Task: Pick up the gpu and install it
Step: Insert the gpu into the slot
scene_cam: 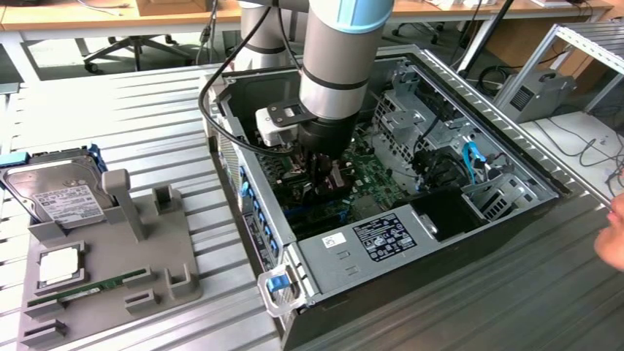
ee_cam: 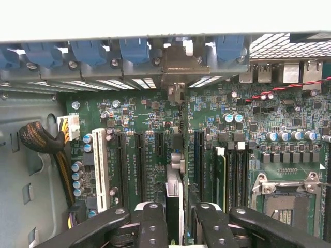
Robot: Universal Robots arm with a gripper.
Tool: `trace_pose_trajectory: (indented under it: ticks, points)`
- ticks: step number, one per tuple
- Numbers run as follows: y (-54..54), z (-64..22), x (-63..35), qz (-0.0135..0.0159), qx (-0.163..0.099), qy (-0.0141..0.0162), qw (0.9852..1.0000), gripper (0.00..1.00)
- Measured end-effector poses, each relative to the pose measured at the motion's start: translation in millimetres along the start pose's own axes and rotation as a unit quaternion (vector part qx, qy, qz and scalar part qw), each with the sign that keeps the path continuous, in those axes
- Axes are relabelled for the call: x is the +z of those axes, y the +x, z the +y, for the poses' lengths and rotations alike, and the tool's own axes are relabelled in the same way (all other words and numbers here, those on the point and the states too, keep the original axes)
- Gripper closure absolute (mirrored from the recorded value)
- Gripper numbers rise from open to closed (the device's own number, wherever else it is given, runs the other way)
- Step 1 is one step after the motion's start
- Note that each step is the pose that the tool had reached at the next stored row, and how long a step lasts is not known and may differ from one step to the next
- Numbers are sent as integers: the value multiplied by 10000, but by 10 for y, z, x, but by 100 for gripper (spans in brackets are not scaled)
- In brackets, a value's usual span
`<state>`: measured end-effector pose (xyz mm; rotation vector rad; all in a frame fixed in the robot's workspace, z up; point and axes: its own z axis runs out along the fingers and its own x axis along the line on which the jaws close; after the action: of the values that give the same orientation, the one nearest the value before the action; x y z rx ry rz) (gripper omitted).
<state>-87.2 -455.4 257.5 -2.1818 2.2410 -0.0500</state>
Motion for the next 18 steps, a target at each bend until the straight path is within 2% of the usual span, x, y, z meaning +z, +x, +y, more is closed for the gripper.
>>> trace_pose_trajectory:
  ticks: [18]
  points:
    - [-20, -1, -1, -7, -197, -1, 9998, 73]
